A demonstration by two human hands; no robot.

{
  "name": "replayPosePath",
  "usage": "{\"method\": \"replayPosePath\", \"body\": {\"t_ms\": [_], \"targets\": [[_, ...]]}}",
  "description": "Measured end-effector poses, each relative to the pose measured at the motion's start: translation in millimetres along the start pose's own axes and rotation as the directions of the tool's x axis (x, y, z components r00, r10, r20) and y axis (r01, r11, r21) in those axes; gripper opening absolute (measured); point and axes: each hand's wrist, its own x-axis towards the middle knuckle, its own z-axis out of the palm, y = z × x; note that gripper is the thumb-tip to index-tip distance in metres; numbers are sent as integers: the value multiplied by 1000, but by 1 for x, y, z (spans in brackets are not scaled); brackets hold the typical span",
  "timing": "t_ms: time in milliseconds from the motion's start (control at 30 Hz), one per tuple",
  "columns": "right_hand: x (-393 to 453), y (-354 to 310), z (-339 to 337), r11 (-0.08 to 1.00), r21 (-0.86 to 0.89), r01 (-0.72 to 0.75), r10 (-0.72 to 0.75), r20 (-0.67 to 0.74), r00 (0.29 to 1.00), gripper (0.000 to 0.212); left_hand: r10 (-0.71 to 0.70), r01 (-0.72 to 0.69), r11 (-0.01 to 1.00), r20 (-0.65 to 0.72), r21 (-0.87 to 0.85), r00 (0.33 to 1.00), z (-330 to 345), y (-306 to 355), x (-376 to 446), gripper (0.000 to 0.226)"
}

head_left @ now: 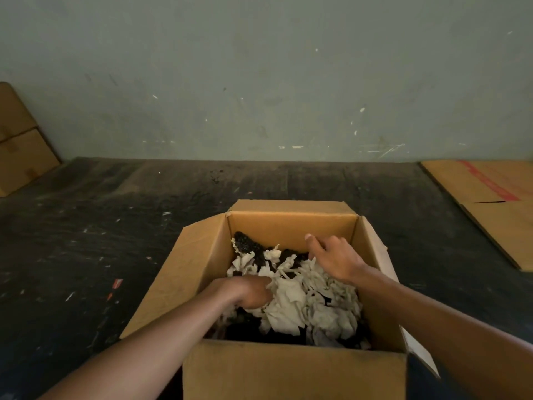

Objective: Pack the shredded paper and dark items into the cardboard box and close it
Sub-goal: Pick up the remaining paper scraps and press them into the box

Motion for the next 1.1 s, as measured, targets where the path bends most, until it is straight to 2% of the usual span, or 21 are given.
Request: {"method": "replayPosePath", "body": {"t_ms": [67, 100, 200, 267, 400, 500, 567, 700, 767, 800, 900, 1000, 1100], "targets": [[-7, -2, -3, 999, 54, 0, -10, 184, 983, 37, -14, 14, 1000, -10, -24, 1000, -1, -6, -3, 52], [-11, 0, -3, 1000, 21, 10, -15, 260, 965, 26, -6, 6, 999, -3, -36, 1000, 0, -8, -4, 52], [-17, 14, 6, 964, -261, 47, 57, 378, 924, 36, 47, -47, 996, 6, -76, 999, 10, -10, -3, 52], [-21, 25, 20, 867, -479, 139, 108, 453, 885, 41, 75, -74, 993, -1, -95, 997, 20, -8, -3, 51], [-37, 40, 53, 755, -585, 298, 172, 614, 770, 36, 59, -58, 995, 14, -78, 998, 43, -3, -2, 55], [-33, 37, 52, 780, -574, 248, 212, 615, 759, 29, 56, -54, 995, 17, -79, 998, 48, -2, -6, 49], [-25, 29, 39, 818, -546, 182, 234, 604, 761, 26, 55, -57, 994, -27, -94, 998, 46, -5, -6, 46], [-20, 5, 12, 870, -470, 150, 149, 541, 827, 27, 3, -28, 997, -308, -77, 951, 43, -17, -9, 28], [-27, 2, 18, 930, -340, 143, 107, 620, 777, 31, -3, -31, 996, -371, -87, 929, 45, -19, -12, 17], [-32, 3, 26, 931, -317, 180, 87, 673, 735, 33, 0, -32, 996, -355, -84, 935, 46, -19, -14, 16], [-40, 19, 58, 844, -407, 351, 94, 754, 650, 37, -4, -16, 996, -226, -88, 974, 53, -20, -17, 27], [-40, 29, 59, 837, -423, 347, 127, 767, 630, 39, -46, 17, 991, -211, -136, 976, 56, -21, -18, 31], [-41, 21, 31, 918, -286, 276, 37, 753, 657, 37, -76, 11, 983, -354, -182, 932, 52, -21, -22, 30]]}}
